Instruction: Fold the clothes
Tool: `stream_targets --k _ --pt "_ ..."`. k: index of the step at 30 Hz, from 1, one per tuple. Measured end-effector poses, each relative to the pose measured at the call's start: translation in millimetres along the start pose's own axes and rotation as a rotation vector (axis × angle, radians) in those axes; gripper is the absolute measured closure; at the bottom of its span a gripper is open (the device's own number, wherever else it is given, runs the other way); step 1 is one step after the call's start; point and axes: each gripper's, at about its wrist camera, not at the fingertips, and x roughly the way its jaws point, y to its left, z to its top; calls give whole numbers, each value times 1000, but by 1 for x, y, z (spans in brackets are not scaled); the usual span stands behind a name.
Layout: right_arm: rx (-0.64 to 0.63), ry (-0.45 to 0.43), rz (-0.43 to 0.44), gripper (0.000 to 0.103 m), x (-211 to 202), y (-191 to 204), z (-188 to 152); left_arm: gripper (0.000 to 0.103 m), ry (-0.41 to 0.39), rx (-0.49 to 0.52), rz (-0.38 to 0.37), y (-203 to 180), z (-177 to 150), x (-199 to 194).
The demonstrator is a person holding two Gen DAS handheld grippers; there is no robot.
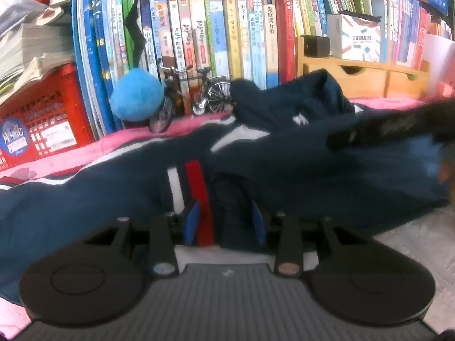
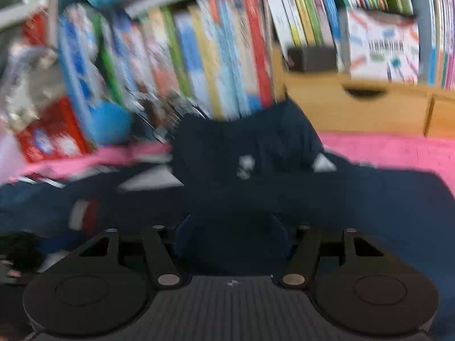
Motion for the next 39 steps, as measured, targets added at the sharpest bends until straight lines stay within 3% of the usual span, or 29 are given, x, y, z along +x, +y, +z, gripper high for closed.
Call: stream_targets --k 7,11,13,14,18,21,23,25,28,31,33,35,37,39 --pt "8 -4 -261 40 13 -74 10 64 0 -4 -5 1 0 0" --pt "143 14 -408 15 13 -124 20 64 3 4 -2 -1 0 1" --pt "218 21 -478 22 8 -143 22 64 5 10 2 -2 0 1" --pt "212 -3 -456 29 -3 -138 20 63 6 14 5 -2 0 1" --pt "189 -96 -356 29 -45 -118 9 63 7 19 11 -5 0 2" --pt "142 -79 -164 29 -70 -87 -14 62 8 21 12 -6 -1 2" --pt "71 -54 -125 29 -82 -68 -34 62 8 22 13 -6 -1 1" --pt "43 -28 -129 30 -89 -65 -48 62 8 20 12 -6 -1 2" --pt "41 6 -214 33 -96 -83 -69 62 8 20 11 -6 -1 2" --pt "53 -6 -247 48 -108 -103 -79 61 8 21 12 -6 -1 2" --pt "59 -14 -256 49 -112 -110 -80 61 9 24 14 -7 -2 2" --pt "26 -25 -303 44 -107 -112 -85 61 8 26 16 -7 -2 2" --pt "35 -60 -349 27 -101 -114 -90 60 9 26 19 -8 -2 2" --pt "119 -56 -316 25 -99 -127 -88 60 10 27 21 -8 -2 2"
